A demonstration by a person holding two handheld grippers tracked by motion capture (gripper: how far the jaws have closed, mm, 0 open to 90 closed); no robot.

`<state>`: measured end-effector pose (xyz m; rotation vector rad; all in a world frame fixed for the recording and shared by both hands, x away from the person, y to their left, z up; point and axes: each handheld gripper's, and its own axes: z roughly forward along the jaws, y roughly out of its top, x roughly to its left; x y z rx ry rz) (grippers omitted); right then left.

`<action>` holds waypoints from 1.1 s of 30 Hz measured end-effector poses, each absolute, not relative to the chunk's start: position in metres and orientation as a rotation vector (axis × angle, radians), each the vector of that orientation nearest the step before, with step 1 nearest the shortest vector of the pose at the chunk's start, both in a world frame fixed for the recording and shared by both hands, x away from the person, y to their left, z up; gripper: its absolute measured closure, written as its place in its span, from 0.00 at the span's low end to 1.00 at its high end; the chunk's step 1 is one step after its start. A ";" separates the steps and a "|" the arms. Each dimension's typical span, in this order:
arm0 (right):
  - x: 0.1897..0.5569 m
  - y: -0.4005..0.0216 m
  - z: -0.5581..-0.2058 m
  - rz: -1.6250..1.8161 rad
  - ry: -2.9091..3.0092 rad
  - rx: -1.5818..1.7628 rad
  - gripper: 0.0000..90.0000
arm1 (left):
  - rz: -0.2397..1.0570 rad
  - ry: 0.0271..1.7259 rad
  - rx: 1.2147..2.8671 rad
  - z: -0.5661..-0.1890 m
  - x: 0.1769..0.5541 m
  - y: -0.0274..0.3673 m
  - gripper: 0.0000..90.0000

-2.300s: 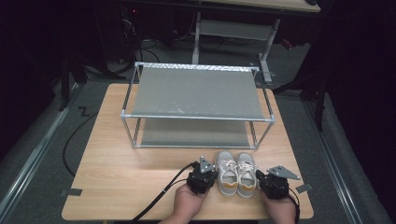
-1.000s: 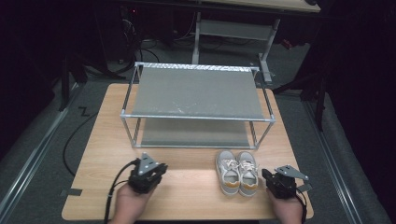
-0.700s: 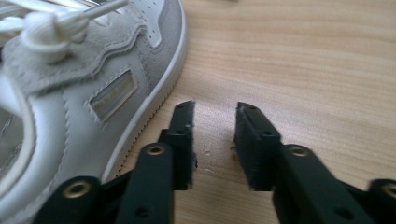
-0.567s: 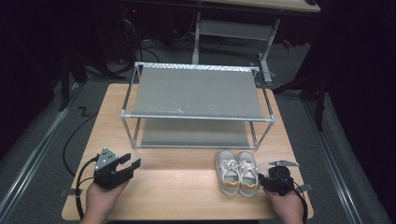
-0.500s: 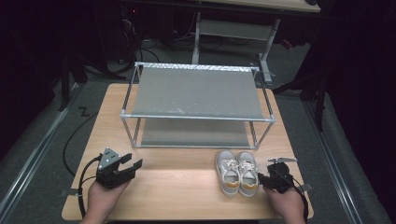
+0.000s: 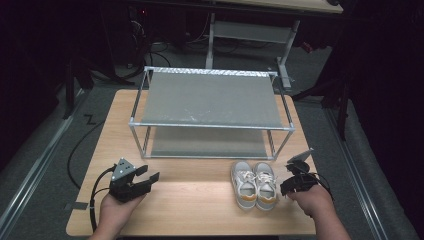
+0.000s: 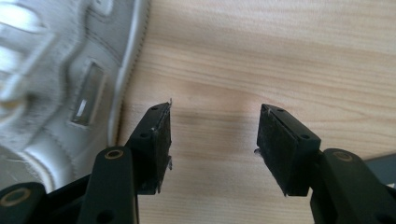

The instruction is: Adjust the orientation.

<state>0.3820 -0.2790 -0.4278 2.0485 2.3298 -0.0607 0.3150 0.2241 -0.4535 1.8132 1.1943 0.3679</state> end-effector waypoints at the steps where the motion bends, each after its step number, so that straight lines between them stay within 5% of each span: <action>1: 0.382 -0.278 -0.428 -0.071 2.322 2.071 0.51 | 0.361 1.197 1.817 -0.455 0.316 0.224 0.50; 15: 0.383 -0.276 -0.427 -0.153 2.339 2.103 0.57 | 0.284 1.117 1.845 -0.460 0.313 0.214 0.36; 33: 0.375 -0.233 -0.376 -0.090 2.366 2.067 0.56 | 0.273 1.128 1.830 -0.458 0.309 0.218 0.35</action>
